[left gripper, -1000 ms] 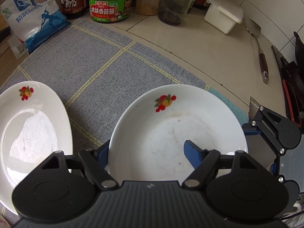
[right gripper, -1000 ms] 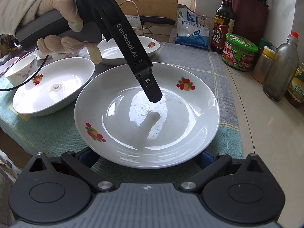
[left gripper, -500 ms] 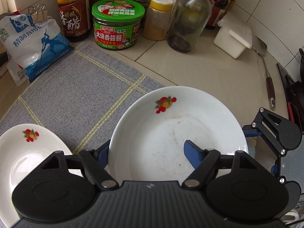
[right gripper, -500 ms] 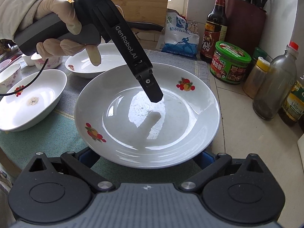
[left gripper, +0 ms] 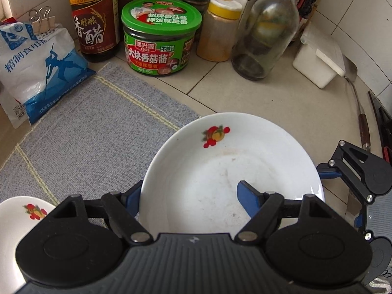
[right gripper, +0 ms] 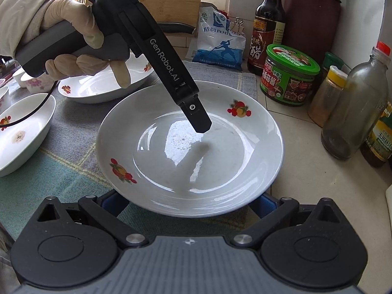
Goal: Organize plates and bowls
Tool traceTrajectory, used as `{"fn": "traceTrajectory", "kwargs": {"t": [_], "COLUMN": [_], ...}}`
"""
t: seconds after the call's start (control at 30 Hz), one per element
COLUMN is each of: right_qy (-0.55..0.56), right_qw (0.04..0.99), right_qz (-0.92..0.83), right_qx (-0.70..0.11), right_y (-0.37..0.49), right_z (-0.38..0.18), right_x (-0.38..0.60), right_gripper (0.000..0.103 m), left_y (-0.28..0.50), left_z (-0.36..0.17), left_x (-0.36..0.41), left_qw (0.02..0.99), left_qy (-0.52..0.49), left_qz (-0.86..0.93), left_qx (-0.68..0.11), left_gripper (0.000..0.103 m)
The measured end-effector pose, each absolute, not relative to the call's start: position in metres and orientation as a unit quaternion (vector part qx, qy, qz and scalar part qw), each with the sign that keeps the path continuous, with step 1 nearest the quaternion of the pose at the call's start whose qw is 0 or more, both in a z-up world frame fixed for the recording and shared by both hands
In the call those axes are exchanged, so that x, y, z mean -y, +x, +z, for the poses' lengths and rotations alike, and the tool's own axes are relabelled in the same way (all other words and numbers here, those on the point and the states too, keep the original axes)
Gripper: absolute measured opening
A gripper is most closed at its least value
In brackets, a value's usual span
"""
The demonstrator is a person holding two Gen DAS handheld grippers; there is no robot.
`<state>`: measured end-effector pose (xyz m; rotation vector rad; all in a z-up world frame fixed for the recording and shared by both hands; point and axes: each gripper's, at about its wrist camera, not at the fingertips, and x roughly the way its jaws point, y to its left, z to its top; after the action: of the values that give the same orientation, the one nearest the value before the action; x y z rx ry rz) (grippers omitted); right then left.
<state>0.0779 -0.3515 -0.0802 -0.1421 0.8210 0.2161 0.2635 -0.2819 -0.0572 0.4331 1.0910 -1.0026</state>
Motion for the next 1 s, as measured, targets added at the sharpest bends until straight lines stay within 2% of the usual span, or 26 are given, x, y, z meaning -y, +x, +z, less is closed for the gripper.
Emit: {"fn": "traceTrajectory", "kwargs": {"t": [0.53,1.0], "right_qy": [-0.074,-0.083], "right_qw": [0.907,0.915], "right_qz": [0.102,0.088], "right_qx": [-0.402,-0.386], "right_y": [0.079,0.038], "right_z": [-0.08,-0.055], "right_x": [0.353,0.324], "right_gripper": [0.103,0.103], "left_y": [0.252,0.195], "left_z": [-0.05,0.013], "left_x": [0.273,0.183], "left_qw": [0.736,0.807], "left_qy": [0.218,0.192], "left_qz": [-0.44,-0.4], "left_qx": [-0.467,-0.39], "left_gripper": [0.082,0.086]}}
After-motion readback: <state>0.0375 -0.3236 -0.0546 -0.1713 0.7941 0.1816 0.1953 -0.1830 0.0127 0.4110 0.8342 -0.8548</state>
